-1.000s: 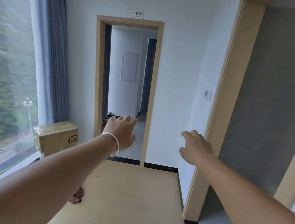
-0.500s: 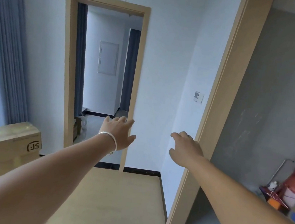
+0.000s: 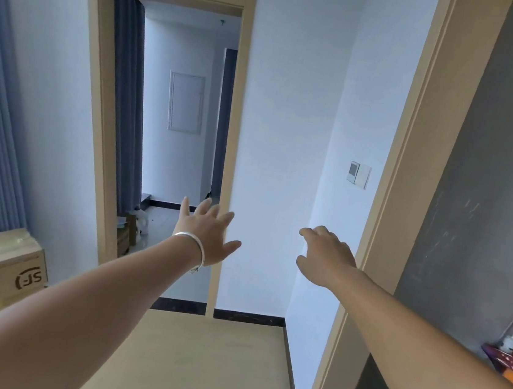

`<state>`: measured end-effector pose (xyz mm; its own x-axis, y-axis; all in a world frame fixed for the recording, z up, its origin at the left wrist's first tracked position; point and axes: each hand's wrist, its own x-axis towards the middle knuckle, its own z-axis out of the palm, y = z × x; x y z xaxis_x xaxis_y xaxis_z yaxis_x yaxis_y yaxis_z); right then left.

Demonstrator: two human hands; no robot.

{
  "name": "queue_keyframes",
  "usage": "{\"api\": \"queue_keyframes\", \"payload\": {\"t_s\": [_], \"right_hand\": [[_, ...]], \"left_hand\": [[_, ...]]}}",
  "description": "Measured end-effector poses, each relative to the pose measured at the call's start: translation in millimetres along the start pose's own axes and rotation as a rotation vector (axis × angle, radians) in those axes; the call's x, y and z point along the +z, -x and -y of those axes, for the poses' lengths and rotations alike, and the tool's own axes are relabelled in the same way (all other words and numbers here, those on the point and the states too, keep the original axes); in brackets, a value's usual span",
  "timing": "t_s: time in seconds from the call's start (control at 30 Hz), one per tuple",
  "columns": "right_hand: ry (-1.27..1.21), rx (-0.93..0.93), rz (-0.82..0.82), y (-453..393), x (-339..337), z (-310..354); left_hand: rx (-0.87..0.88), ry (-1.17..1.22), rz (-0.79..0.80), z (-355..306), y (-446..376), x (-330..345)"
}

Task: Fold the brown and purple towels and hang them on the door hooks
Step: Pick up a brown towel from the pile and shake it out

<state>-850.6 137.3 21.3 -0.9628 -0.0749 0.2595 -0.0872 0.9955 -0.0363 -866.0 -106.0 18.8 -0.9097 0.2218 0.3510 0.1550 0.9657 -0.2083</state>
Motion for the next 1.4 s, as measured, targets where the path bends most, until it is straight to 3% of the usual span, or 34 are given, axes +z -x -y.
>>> {"api": "queue_keyframes", "payload": {"t_s": [0.3,0.5,0.87,1.17,1.4], "right_hand": [[-0.035,-0.031,-0.024,-143.3,19.9,-61.1],[-0.048,-0.007,0.053,-205.5,50.3,-95.2],[0.026,0.048,0.041,-360.7,95.8,-141.0],[0.078,0.087,0.003,-532.5,113.4,-144.8],[0.044,0.016,0.047,-627.2,162.8,-118.4]], "left_hand": [[-0.066,-0.016,-0.015,-13.8,-142.1,31.1],[-0.063,-0.047,0.02,-22.9,-212.8,67.6],[0.0,0.006,-0.001,-25.1,-391.4,148.4],[0.023,0.052,-0.059,12.6,-555.3,206.1],[-0.005,0.018,-0.009,51.8,-612.4,262.5]]}}
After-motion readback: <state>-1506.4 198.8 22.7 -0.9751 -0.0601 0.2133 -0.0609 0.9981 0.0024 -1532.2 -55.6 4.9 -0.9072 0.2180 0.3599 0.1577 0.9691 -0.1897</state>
